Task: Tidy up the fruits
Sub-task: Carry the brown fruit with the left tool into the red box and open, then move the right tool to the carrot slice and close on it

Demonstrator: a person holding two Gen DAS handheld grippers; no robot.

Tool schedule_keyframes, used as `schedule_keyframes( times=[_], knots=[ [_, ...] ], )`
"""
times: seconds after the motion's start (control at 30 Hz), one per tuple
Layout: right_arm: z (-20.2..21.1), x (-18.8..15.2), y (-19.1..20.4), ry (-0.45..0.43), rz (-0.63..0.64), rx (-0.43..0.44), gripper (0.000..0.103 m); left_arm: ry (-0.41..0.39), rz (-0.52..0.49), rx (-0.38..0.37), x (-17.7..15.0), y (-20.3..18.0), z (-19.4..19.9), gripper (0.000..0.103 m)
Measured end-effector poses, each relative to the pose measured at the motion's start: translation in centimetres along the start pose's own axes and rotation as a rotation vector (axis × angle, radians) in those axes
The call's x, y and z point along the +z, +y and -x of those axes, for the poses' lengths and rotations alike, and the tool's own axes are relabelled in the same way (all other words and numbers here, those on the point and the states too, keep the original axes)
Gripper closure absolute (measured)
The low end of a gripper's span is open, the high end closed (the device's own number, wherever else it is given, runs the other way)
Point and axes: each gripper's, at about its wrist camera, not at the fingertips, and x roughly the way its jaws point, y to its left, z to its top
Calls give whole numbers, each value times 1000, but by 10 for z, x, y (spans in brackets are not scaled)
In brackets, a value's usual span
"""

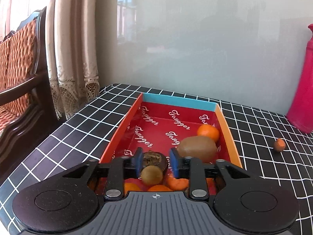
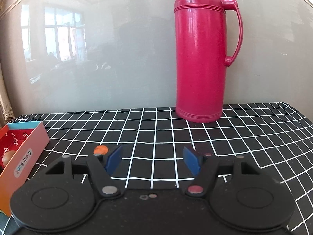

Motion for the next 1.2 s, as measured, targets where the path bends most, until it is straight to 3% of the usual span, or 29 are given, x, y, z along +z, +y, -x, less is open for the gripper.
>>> schedule_keyframes(
  times=[0.03, 0.1, 0.3, 0.63, 1.2],
  knots=[
    [1, 0, -1, -1, 0, -1, 33, -10, -3, 6, 0, -1, 1, 29],
    [0, 0, -4, -2, 0, -4, 29, -50, -13, 18, 0, -5, 6, 17],
    [2, 1, -13, -8, 3, -21, 26, -75, -32, 0, 2, -13, 13, 16],
    [1, -1, -12, 1, 20, 3, 23, -129, -61, 9, 3, -18, 20, 0],
    [-25, -6, 40, 3, 136, 93, 21, -157, -27, 48, 4, 14, 21, 0]
  ],
)
